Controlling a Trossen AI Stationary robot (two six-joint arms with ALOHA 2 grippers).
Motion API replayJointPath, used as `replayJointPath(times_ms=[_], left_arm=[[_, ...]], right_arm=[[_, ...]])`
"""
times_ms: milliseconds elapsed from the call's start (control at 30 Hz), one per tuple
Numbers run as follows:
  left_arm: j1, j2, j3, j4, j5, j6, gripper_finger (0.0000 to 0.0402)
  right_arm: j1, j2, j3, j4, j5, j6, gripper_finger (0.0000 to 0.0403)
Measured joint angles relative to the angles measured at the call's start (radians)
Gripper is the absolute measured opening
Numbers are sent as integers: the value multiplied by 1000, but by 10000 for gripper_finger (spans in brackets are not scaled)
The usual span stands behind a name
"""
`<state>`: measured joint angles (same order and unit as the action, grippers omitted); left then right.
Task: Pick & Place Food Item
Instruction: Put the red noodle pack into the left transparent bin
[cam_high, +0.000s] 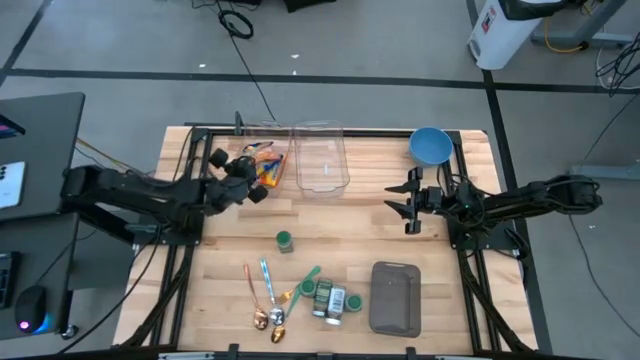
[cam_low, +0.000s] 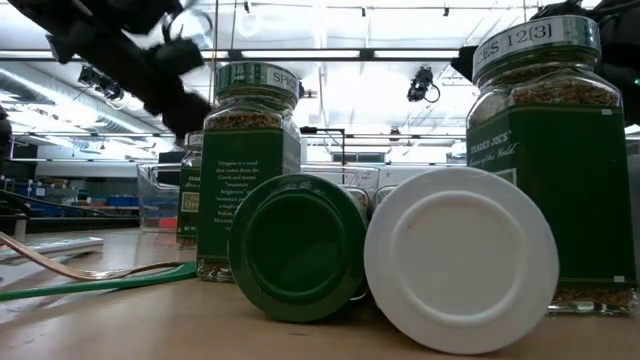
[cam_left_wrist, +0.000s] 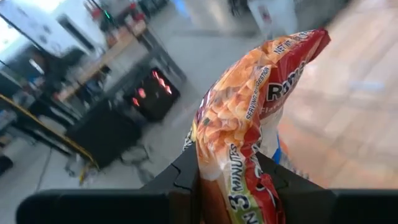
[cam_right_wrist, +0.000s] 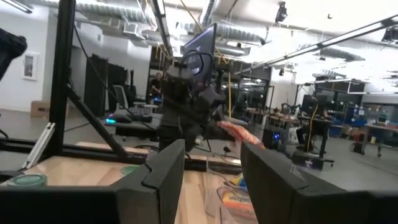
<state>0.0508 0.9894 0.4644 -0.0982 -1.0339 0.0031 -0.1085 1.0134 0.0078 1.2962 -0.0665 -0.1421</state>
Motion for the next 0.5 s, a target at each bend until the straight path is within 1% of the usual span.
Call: replayJointPath(times_ms=[167, 267, 367, 500], left_arm=[[114, 39, 0, -104, 135, -98, 85], [171, 46, 0, -123, 235, -137, 101], [198, 45, 0, -113, 273, -138, 135], [213, 34, 8, -109, 276, -115, 202]], right_arm=[[0, 0, 0, -5, 3, 7, 167], [0, 0, 0, -9, 3, 7, 167], [0, 0, 0, -11, 6, 8, 167], [0, 0, 0, -16, 7, 8, 167]])
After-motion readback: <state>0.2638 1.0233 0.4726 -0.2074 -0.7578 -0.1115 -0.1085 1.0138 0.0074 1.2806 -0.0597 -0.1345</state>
